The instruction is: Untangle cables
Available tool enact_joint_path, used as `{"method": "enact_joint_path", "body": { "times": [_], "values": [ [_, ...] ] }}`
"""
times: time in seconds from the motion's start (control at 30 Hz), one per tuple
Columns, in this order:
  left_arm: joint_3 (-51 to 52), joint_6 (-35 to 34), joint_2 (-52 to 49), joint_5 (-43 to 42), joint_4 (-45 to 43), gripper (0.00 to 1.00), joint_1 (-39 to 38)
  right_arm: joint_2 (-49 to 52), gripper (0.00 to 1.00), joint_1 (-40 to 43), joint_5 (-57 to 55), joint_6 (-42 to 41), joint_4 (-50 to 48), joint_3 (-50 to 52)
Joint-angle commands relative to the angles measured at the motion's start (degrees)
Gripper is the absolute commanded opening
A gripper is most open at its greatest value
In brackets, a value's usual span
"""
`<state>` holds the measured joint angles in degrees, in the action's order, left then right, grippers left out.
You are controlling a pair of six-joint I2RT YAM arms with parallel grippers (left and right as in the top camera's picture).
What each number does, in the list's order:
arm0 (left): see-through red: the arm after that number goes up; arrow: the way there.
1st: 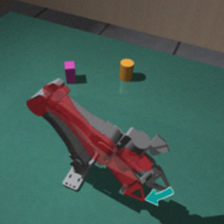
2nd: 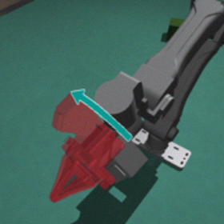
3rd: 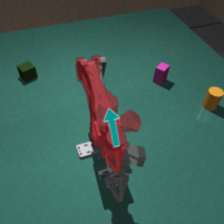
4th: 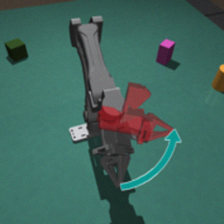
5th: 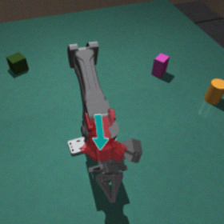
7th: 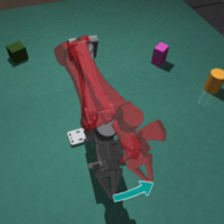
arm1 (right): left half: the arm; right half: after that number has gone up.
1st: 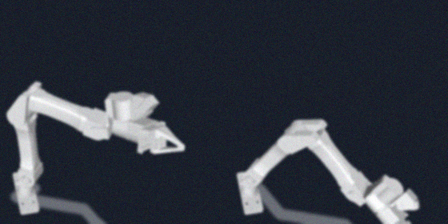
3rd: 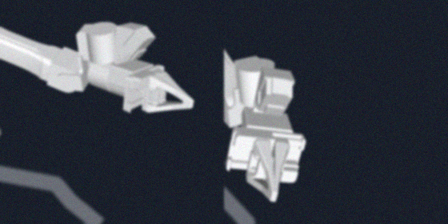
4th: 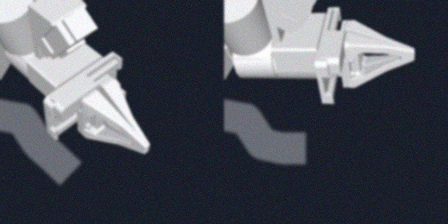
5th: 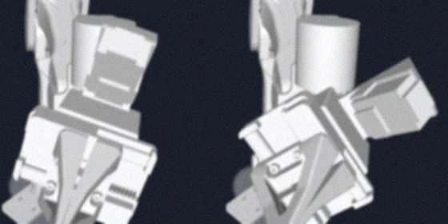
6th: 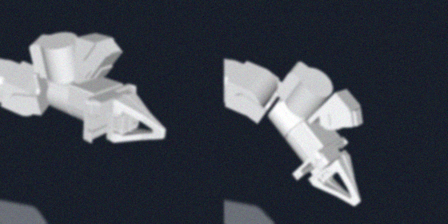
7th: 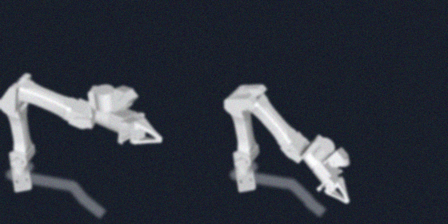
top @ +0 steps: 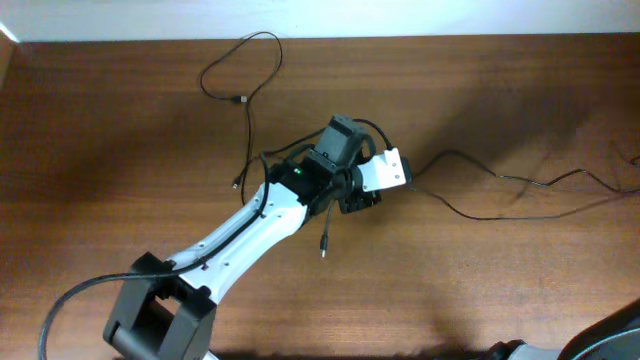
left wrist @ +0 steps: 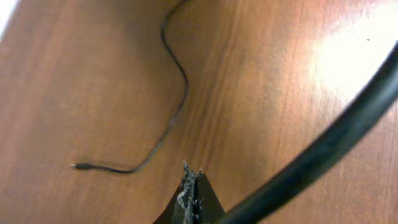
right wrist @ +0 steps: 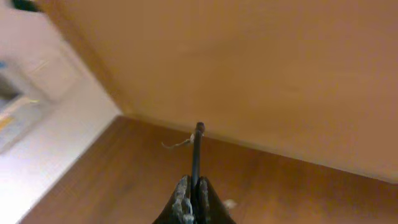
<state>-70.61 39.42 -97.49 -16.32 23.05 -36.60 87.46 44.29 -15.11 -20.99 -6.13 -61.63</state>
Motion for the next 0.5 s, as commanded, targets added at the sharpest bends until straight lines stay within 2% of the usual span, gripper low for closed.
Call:
{"method": "enact_joint_path", "body": {
  "times": [0.0,0.2,0.47],
  "values": [
    [-0.13,-0.57,-3.63,-0.9,3.43,0.0,-0.11,0.46,0.04,4.24,-0.31,0.02,1.38,-0.37],
    [-0.13,-0.57,-8.24,-2.6,4.46,0.0,-0.55,0.46,0.04,9.53,-0.28,0.0,2.78,-0.37],
    [-0.09,-0.57,-8.48,-2.62,6.54,0.0,-1.29,0.63,0.04,10.56,-0.35,0.02,3.87,-0.33]
  ]
}}
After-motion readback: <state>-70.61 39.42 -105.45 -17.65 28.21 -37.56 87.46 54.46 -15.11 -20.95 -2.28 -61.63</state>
